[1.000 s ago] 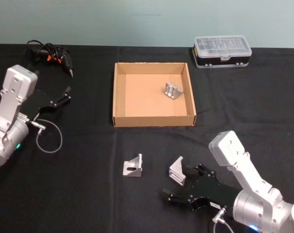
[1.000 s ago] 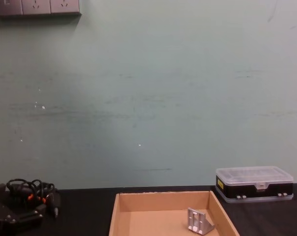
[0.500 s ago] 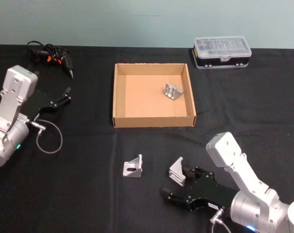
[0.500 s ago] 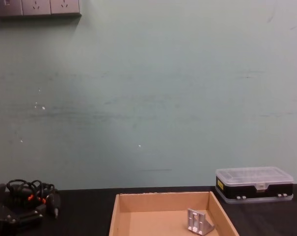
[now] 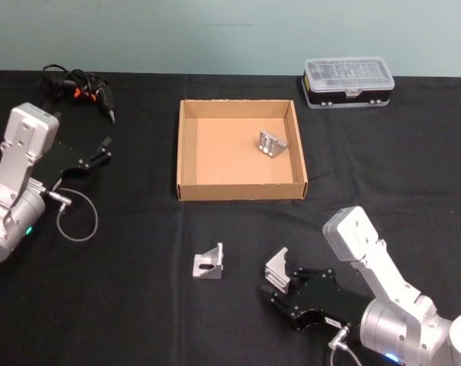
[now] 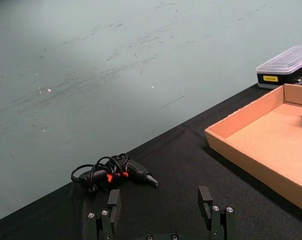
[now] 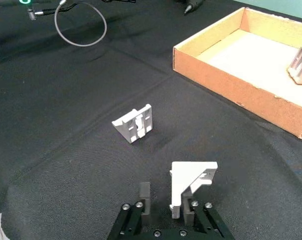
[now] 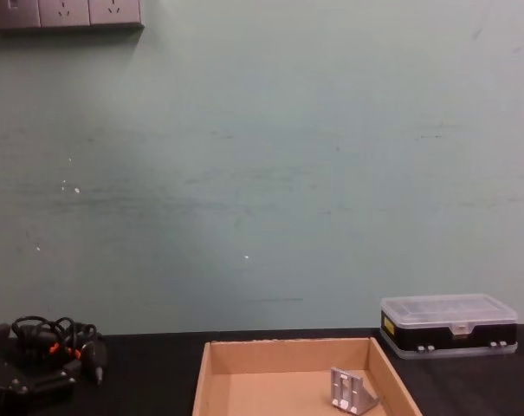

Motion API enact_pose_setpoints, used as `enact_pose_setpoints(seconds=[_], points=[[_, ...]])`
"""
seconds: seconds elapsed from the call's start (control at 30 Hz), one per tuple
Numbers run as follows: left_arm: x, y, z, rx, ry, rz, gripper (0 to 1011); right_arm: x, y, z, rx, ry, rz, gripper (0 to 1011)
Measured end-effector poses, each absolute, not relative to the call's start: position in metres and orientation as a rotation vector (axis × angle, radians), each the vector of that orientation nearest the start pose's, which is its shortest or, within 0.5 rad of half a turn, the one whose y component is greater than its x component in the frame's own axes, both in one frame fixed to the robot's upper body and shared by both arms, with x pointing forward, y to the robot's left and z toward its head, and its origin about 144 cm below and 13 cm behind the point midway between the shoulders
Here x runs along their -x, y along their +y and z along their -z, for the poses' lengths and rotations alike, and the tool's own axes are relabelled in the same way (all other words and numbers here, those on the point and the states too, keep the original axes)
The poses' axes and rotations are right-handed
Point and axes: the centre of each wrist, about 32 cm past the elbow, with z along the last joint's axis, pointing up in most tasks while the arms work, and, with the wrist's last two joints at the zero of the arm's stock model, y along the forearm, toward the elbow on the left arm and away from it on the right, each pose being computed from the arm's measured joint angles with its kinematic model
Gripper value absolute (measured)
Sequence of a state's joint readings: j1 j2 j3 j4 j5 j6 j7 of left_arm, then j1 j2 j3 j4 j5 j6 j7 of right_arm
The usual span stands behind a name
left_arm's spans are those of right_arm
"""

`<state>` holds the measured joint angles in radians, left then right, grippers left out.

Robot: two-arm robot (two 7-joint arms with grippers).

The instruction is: Use one hand to pick up the angle iron from the table and place it into the box.

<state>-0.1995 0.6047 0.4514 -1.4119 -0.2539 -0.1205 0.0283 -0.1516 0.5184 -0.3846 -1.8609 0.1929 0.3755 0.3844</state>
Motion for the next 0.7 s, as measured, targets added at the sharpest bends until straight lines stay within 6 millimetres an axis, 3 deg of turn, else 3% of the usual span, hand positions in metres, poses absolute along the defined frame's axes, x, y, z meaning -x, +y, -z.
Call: enact_pose_setpoints(seconds=[0.33, 0.7], points=[[-0.4886, 0.3097, -1.1398, -0.305, -0.285, -1.248, 1011, -0.3861, -0.2265, -1.1538, 0.476, 0.144, 0.728, 92], [-0.4886, 0.3097, -1.1398, -0.305, -0.285, -1.248, 1011, -0.3842, -0.2260, -1.1579, 0.463, 0.126, 0.727, 73]])
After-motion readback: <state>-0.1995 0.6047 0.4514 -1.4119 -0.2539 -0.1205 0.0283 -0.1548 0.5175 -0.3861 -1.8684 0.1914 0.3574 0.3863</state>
